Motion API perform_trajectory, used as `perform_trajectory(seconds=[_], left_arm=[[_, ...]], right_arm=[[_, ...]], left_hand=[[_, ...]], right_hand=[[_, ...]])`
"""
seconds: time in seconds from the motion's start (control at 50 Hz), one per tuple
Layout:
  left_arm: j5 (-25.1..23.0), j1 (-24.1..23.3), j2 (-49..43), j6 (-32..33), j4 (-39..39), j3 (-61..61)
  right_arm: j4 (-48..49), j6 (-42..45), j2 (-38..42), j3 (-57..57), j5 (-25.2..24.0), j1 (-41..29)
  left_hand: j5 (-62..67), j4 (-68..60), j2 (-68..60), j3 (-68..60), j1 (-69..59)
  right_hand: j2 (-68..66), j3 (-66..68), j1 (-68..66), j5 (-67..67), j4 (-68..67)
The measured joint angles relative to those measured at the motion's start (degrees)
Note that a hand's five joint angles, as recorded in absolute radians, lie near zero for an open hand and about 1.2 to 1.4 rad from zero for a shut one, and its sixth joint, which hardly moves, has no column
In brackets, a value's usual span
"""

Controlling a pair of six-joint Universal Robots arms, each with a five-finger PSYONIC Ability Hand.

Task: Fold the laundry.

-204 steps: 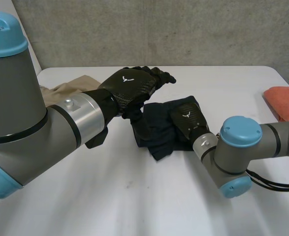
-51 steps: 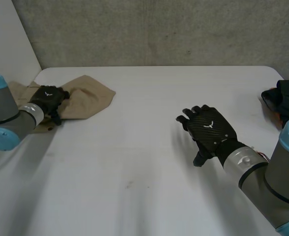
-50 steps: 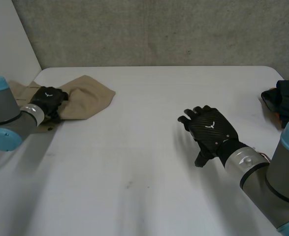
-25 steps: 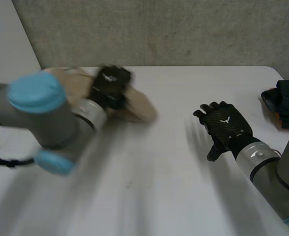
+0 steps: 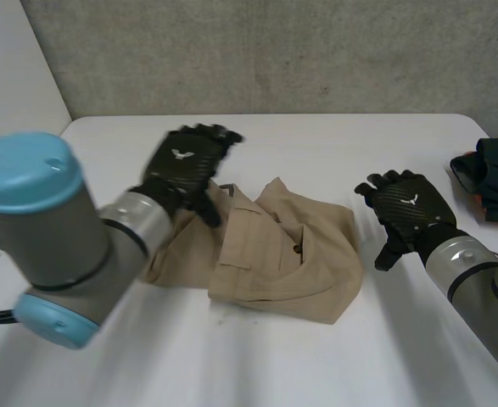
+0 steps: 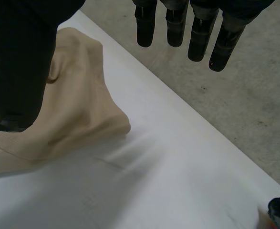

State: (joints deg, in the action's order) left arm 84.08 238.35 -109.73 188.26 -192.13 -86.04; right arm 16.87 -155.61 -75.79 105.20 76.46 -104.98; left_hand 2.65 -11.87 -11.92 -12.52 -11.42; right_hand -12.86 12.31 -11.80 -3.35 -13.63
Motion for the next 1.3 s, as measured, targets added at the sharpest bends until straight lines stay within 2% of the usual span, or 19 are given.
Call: perform_trajectory(seconds=[0.12,0.16,0.3,0.36,0.48,0.64,0.7,0.78,0.82,0.9,0.92,1.0,1.08,1.18,1.26,1.3], left_arm=[[-1.43,5.89,1.84,1.02,0.15,-3.26],[-3.52,7.47,1.26,2.3,0.41,-3.98],[-10.62,8.74,-4.73,7.02,0.98,-4.04],[-12.12,8.57,-7.4,8.65,0.87,-3.78],[-11.71,8.64,-8.98,9.17,0.47,-3.27],[-8.5,11.3,-8.08,8.39,0.15,-2.52],[-8.23,11.87,-7.67,7.93,0.15,-2.65],[-8.07,12.37,-7.1,6.56,0.17,-3.06],[-8.06,12.4,-6.99,6.16,0.17,-3.24],[-8.02,12.42,-6.73,5.68,0.18,-3.64],[-8.0,12.44,-6.55,5.62,0.18,-3.74],[-7.73,12.49,-5.75,5.54,0.17,-3.95],[-6.76,12.53,-4.39,5.34,0.17,-4.1],[-5.26,12.53,-2.31,4.37,0.12,-4.65],[-4.47,12.53,-0.05,2.82,-0.07,-5.55],[-4.37,12.52,0.43,2.46,-0.12,-5.8]], right_arm=[[-1.96,-0.02,-0.2,-0.22,-0.8,-0.38],[-2.45,-0.05,-0.22,-0.25,-1.0,-0.48],[-2.93,-0.01,0.08,0.0,-1.26,-0.7],[-2.96,0.01,0.17,0.21,-1.09,-0.79],[-4.3,-1.2,-0.69,0.29,-0.84,-2.36],[-8.13,-7.51,-2.39,-1.01,-0.74,-13.97],[-7.53,-8.08,-0.81,-1.77,-0.51,-16.96],[-4.53,-6.84,6.58,-5.16,2.36,-22.62],[-3.59,-5.54,9.11,-6.54,4.32,-23.82],[-1.32,-1.72,13.37,-9.52,10.37,-25.07],[-0.56,-0.96,13.85,-9.91,11.71,-25.07],[1.71,0.57,12.8,-9.77,14.14,-23.62],[2.41,1.09,7.93,-7.93,13.47,-19.14],[-0.25,1.87,1.76,-5.39,8.51,-10.18],[-6.99,4.98,-2.2,-4.04,1.67,0.49],[-9.91,7.04,-2.91,-4.0,-0.07,4.05]], left_hand=[[0.22,-0.22,-0.46,-0.12,-0.16],[0.22,-1.52,-1.86,-0.68,-1.85],[0.22,-2.25,-2.21,-1.41,-2.75],[0.22,-2.25,-2.24,-1.52,-2.75],[0.22,-2.25,-2.26,-1.52,-2.75],[0.22,-2.25,-2.26,-1.52,-2.75],[0.22,-2.24,-2.26,-1.52,-2.75],[0.22,-2.22,-2.26,-1.51,-2.75],[0.22,-2.22,-2.25,-1.51,-2.75],[0.22,-2.22,-2.25,-1.51,-2.75],[0.22,-2.22,-2.25,-1.51,-2.75],[0.22,-2.21,-2.24,-1.51,-2.73],[0.16,-2.1,-2.12,-1.38,-2.55],[0.01,-1.84,-1.83,-1.36,-2.53],[0.02,-1.84,-1.79,-1.36,-2.53],[0.01,-1.84,-1.79,-1.36,-2.53]], right_hand=[[0.0,0.0,0.0,-0.01,0.0],[0.0,0.0,0.0,0.0,0.0],[0.0,0.0,0.0,-0.01,0.0],[0.0,0.0,0.0,0.0,0.0],[0.0,0.0,0.0,0.0,0.0],[0.0,0.0,0.0,0.0,0.0],[0.0,0.0,0.0,0.0,0.0],[-0.29,0.34,-0.18,-0.18,-0.12],[-5.91,6.51,-5.02,-5.59,-5.27],[-39.53,38.29,-32.05,-35.39,-36.81],[-50.94,50.63,-40.37,-47.35,-49.21],[-53.95,55.08,-42.31,-51.64,-54.11],[-53.95,55.22,-42.58,-52.3,-54.11],[-53.95,55.22,-42.58,-52.87,-54.44],[-54.54,55.42,-42.58,-52.91,-54.52],[-54.57,55.45,-42.58,-52.91,-54.52]])
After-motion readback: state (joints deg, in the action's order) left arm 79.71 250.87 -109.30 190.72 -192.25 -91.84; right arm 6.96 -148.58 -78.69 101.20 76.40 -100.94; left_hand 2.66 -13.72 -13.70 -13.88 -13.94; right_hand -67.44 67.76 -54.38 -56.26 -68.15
